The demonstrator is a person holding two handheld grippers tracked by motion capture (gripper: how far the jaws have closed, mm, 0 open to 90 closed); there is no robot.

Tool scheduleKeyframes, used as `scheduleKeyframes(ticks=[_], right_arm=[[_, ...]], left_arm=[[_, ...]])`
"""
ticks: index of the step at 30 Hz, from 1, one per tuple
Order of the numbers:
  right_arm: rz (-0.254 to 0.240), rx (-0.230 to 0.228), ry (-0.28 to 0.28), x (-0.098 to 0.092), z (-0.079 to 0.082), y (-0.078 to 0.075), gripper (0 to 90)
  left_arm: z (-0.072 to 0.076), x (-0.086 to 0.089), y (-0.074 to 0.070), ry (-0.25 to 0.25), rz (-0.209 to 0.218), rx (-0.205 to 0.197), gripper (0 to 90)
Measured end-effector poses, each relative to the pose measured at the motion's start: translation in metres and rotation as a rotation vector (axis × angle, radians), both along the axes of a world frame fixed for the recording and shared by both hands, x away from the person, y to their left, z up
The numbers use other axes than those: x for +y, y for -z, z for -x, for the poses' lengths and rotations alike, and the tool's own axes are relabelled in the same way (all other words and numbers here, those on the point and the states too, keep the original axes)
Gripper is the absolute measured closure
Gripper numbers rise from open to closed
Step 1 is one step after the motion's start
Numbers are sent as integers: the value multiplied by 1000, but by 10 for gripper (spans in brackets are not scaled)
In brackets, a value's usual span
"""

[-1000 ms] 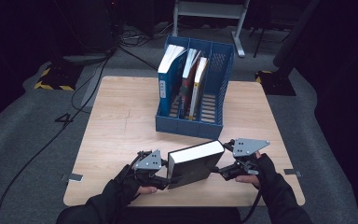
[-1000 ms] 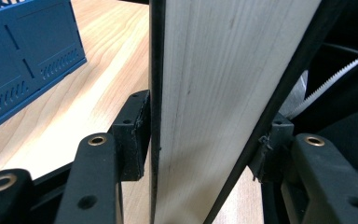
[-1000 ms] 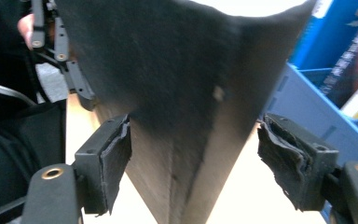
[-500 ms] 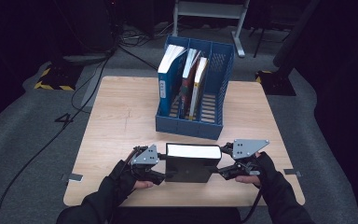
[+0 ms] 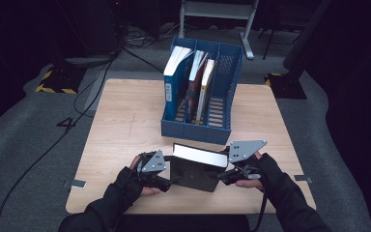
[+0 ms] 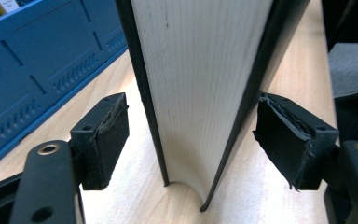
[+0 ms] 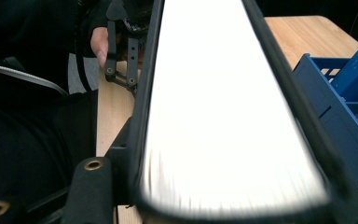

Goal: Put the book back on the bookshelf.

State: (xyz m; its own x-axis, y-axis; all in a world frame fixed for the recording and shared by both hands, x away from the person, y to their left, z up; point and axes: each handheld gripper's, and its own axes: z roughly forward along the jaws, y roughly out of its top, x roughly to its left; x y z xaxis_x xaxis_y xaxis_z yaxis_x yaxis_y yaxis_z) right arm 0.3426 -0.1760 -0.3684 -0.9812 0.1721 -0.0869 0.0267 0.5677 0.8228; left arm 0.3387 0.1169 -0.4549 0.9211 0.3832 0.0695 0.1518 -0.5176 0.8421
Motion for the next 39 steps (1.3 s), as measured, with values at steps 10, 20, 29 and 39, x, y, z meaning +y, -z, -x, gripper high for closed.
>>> scheduleKeyframes(ticks=[10,20,29,39], right_arm=[[-8,48,28,8,-3,-1,449],[13,56,56,10,-2,-5,489],[36,84,92,14,-5,-8,496],[47,65,84,17,0,-10,510]], left_arm=[[0,-1,3,-40,-31,-20,222],[1,-2,6,-56,-49,-2,246],[0,26,15,-152,-108,52,222],[2,59,38,-233,-206,96,206]])
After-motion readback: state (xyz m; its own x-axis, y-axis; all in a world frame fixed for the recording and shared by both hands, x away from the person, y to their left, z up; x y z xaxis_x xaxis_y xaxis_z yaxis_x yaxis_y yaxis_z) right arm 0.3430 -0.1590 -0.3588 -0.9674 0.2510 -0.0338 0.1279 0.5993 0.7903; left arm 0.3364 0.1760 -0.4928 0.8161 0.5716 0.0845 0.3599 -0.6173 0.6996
